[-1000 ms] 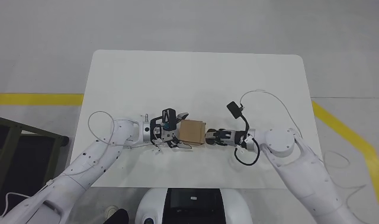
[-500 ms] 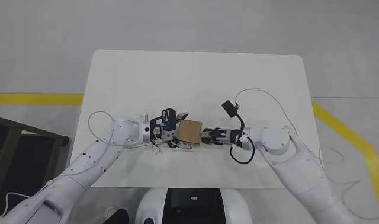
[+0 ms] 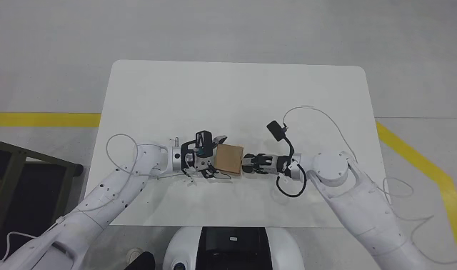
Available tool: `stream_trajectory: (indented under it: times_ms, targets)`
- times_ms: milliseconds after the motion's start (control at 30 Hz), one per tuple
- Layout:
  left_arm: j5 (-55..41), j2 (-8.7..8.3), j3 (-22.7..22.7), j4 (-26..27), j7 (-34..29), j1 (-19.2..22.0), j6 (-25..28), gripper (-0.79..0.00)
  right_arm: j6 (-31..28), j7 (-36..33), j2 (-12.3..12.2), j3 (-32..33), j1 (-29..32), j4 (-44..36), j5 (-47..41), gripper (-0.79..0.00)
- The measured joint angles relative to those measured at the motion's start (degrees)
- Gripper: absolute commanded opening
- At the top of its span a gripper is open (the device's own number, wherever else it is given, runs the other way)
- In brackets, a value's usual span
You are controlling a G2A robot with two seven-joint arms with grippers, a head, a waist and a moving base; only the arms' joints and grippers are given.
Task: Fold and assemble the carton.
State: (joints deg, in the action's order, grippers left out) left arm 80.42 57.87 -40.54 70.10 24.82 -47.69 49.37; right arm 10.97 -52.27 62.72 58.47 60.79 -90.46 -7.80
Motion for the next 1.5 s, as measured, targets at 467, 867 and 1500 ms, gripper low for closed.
stream_trajectory:
  times_ms: [467, 867, 1500]
  targets:
    - [0.0, 0.0, 0.0, 0.0, 0.0, 0.0, 0.0, 0.0, 0.4, -0.2, -1.1, 4.4, 2.6, -1.5, 1.1, -0.696]
    - [-1.0, -1.3, -4.4, 1.8, -2.1, -2.4, -1.5, 0.0, 0.0, -0.4, -2.3, 8.5, 6.6, -5.6, 1.6, -0.551]
    - [-2.0, -6.38, -22.5, 9.7, -5.2, -11.0, -4.2, 0.0, -2.6, -1.1, -2.8, 9.7, 8.1, -8.2, 1.4, 0.0]
